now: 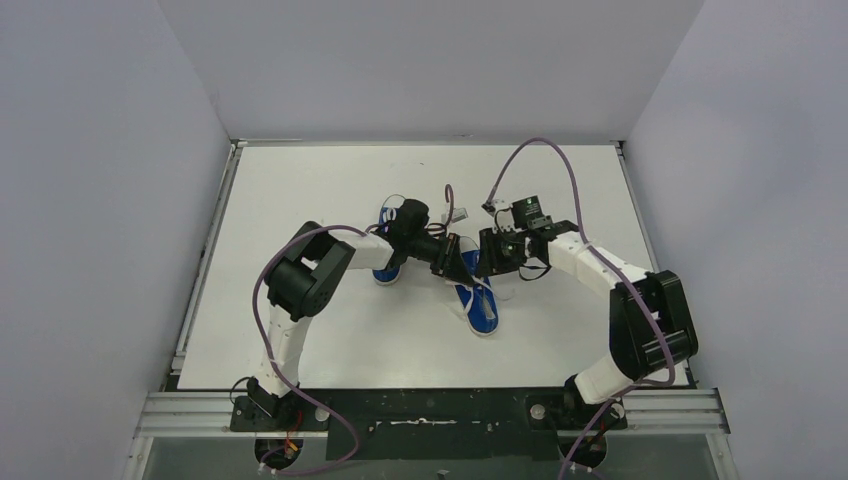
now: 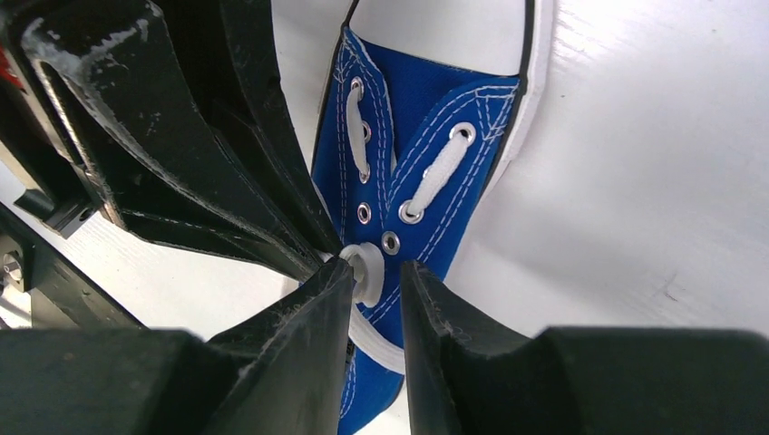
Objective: Tie the shoes
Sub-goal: Cross the shoelace with the shoelace.
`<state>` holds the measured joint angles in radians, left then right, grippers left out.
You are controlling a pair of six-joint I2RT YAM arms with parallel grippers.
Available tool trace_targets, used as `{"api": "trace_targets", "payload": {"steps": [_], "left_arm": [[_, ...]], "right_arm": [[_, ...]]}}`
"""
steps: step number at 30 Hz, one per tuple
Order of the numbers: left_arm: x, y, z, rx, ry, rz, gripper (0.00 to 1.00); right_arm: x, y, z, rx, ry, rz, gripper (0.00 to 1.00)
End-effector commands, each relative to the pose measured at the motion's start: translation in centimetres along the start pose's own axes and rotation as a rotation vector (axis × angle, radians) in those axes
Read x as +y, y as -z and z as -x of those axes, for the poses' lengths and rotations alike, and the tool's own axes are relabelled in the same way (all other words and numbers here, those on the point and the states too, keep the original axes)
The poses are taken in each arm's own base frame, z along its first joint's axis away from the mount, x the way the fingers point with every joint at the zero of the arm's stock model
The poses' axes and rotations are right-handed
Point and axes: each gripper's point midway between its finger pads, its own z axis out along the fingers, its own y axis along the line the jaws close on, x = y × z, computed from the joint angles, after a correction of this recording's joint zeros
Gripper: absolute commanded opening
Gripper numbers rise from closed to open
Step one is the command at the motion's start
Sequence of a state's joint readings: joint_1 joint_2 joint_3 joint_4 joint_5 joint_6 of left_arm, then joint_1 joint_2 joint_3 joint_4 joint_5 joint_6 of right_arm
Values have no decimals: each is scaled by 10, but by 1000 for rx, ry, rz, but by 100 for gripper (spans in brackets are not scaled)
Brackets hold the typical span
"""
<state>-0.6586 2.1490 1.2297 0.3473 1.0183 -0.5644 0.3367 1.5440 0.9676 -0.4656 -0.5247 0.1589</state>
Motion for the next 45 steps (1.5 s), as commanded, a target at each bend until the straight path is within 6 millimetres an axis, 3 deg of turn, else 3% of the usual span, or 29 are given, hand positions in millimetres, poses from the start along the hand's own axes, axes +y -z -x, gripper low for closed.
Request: {"api": "trace_targets", "payload": {"steps": [1,5,12,21,28,35,45], "left_arm": [[-22,1,24,-31,-86,-44,8],[-20,2,26,-35,-74,-35,8],[-16,6,40,-64,-48,-30,10],[-9,2,46,-84,-36,-34,21],[-10,-2,50,-107,-33,-65,30],[-15,-11,52,-122,-29,-117,31],[-16,-14,27,-93,-41,-142,29]], "right_arm": [[7,-2,18,-48,48,19,23],[7,2,21,-63,62,12,0],[27,20,27,-112,117,81,0],[39,23,24,-143,102,145,0],[37,19,25,-146,83,144,0],[44,19,32,-165,45,151,0],[32,16,37,-236,-83,51,0]]}}
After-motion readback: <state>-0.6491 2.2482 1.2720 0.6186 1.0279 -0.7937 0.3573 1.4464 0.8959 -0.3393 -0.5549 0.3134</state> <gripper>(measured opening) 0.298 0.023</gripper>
